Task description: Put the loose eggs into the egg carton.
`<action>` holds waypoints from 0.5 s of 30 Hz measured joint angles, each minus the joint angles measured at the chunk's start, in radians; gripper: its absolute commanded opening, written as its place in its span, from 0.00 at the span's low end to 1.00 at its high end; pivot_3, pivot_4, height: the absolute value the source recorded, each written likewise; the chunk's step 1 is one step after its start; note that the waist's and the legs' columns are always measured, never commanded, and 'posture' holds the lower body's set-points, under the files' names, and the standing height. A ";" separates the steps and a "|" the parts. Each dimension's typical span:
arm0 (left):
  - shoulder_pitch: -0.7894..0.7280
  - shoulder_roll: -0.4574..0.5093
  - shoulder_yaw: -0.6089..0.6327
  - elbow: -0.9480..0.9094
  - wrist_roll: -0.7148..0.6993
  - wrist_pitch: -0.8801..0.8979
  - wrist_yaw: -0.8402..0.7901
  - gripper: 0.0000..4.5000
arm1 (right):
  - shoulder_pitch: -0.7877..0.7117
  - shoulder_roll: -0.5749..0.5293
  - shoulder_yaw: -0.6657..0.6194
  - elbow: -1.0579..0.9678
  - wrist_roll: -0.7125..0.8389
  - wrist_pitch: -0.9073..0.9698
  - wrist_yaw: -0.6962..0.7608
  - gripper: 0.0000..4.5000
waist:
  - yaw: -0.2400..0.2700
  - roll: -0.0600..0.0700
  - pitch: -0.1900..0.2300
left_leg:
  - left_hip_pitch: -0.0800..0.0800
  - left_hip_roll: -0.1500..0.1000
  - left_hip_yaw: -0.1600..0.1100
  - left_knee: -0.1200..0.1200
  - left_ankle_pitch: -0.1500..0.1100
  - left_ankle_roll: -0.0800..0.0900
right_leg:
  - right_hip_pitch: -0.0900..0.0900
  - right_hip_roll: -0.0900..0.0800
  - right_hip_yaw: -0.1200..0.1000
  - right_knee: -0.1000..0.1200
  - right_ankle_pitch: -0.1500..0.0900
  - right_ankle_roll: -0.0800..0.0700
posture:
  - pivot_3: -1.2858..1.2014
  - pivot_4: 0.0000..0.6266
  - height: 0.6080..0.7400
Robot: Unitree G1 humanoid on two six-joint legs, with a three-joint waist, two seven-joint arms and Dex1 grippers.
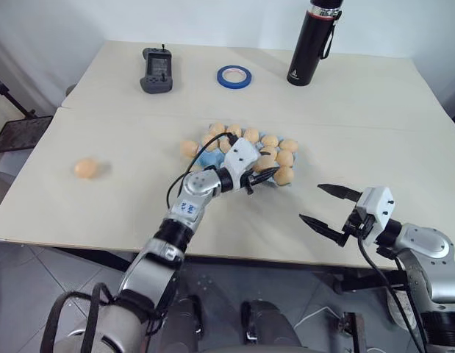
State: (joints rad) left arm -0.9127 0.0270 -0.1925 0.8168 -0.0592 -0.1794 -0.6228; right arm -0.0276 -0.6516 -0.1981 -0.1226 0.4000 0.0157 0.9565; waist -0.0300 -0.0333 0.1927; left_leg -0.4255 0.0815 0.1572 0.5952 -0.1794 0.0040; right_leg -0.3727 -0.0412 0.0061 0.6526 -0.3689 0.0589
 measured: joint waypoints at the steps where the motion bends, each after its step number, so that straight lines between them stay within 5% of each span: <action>1: -0.016 -0.004 0.004 0.039 0.000 -0.022 -0.008 0.61 | 0.014 0.001 -0.001 -0.011 0.000 0.000 -0.008 1.00 | -0.001 0.000 0.000 | 0.000 0.000 0.000 0.000 0.000 0.000 | 0.000 0.000 0.000 0.000 0.000 0.000 | 0.52 0.24 1.00; 6: -0.024 0.001 0.031 0.133 0.008 -0.090 -0.019 0.98 | 0.058 0.011 -0.003 -0.073 0.002 0.005 -0.043 1.00 | 0.000 0.000 0.000 | -0.001 0.001 0.000 0.000 0.003 -0.005 | -0.002 0.001 -0.001 0.001 -0.001 0.001 | 0.52 0.24 1.00; 10: 0.024 0.022 0.056 0.072 0.005 -0.133 -0.028 0.99 | 0.087 0.020 -0.003 -0.110 0.005 0.009 -0.062 1.00 | 0.000 0.000 0.000 | -0.001 0.000 0.000 0.000 0.003 -0.005 | -0.001 0.000 0.000 0.001 -0.001 0.001 | 0.52 0.24 1.00; 15: 0.297 0.116 0.077 -0.336 -0.043 -0.135 -0.068 0.99 | 0.085 0.022 -0.002 -0.112 0.010 0.014 -0.070 1.00 | -0.009 0.000 0.000 | 0.000 0.002 0.002 -0.002 0.004 -0.008 | -0.002 0.002 0.001 0.003 -0.001 0.001 | 0.52 0.24 1.00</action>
State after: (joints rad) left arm -0.6159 0.1425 -0.1156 0.4806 -0.1021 -0.3140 -0.6907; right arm 0.0574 -0.6300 -0.1997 -0.2349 0.4103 0.0294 0.8861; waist -0.0390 -0.0330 0.1925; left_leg -0.4259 0.0840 0.1588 0.5933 -0.1753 -0.0041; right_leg -0.3743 -0.0395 0.0069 0.6552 -0.3698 0.0595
